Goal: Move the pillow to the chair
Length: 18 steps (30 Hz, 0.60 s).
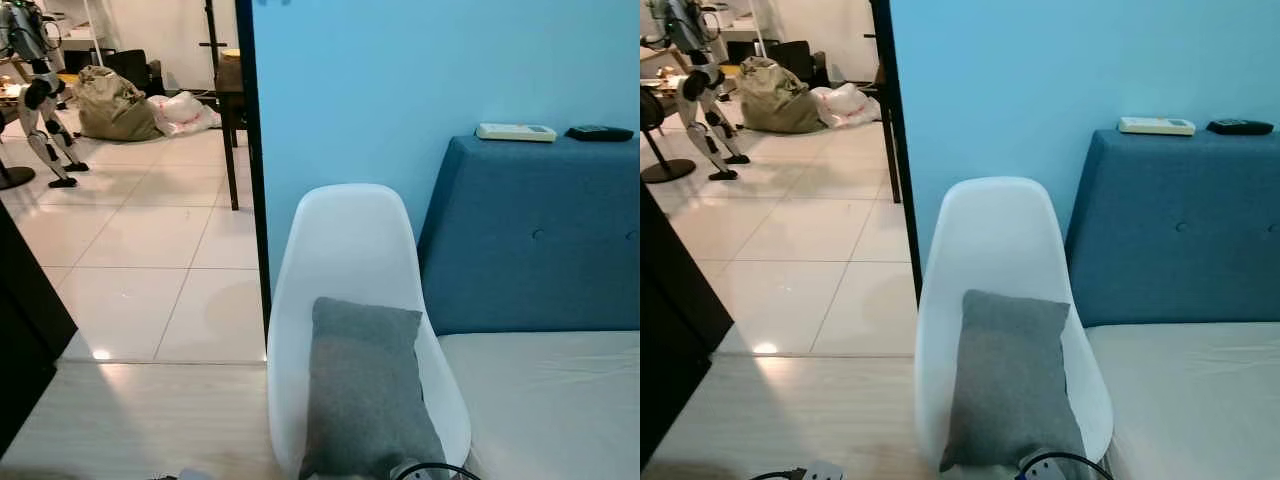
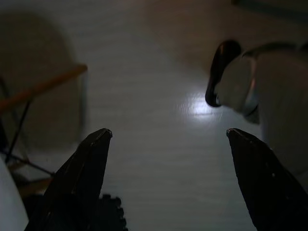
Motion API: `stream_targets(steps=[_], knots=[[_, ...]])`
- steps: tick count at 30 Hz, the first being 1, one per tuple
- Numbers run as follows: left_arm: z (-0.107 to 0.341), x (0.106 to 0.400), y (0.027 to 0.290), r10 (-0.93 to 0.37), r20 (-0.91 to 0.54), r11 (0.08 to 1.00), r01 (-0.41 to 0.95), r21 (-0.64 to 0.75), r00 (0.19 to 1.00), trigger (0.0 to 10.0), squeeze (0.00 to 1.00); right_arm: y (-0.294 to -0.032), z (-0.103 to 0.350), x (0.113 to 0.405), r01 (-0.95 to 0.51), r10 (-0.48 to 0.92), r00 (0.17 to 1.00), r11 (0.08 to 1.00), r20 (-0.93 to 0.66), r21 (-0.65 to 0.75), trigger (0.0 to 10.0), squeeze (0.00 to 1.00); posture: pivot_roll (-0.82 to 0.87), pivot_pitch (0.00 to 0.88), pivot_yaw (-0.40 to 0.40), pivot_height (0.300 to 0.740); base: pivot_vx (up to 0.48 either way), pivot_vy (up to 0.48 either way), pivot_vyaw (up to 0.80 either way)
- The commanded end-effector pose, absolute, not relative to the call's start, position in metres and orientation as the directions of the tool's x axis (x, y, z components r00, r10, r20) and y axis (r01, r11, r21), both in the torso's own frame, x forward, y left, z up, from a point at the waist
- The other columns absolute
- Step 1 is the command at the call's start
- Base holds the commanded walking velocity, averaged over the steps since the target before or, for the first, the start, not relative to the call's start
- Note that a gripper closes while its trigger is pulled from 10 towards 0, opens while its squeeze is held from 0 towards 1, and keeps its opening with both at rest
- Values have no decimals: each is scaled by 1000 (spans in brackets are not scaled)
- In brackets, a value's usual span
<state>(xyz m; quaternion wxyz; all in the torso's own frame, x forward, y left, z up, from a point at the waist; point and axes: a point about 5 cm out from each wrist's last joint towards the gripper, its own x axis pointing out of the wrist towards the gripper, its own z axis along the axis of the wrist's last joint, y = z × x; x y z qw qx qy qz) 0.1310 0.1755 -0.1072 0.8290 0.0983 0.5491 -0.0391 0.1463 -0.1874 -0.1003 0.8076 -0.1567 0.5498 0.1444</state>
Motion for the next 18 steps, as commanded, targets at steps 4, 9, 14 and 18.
stream_targets(steps=[4, 9, 14, 18], knots=[[-111, 122, 170, 22, -935, 977, 190, 96, 355, 10000, 0, -185, -103, 140, -417, 64, 329, 905, -942, -84, 10000, 0, 65, 0, -52, 740, -307, 0, 0], [-110, 123, 170, 22, -934, 977, 191, 96, 357, 10000, 0, -185, -103, 140, -418, 65, 329, 905, -942, -84, 10000, 0, 65, 0, -52, 740, -307, 0, 0], [-110, 125, 170, 19, -933, 976, 196, 96, 360, 10000, 0, -184, -103, 141, -419, 66, 330, 904, -942, -84, 10000, 0, 64, 0, -51, 740, -306, 0, 0], [-110, 126, 170, 18, -932, 976, 198, 95, 362, 10000, 0, -183, -103, 141, -422, 67, 329, 903, -942, -83, 10000, 0, 65, 0, -50, 740, -307, 0, 0]])
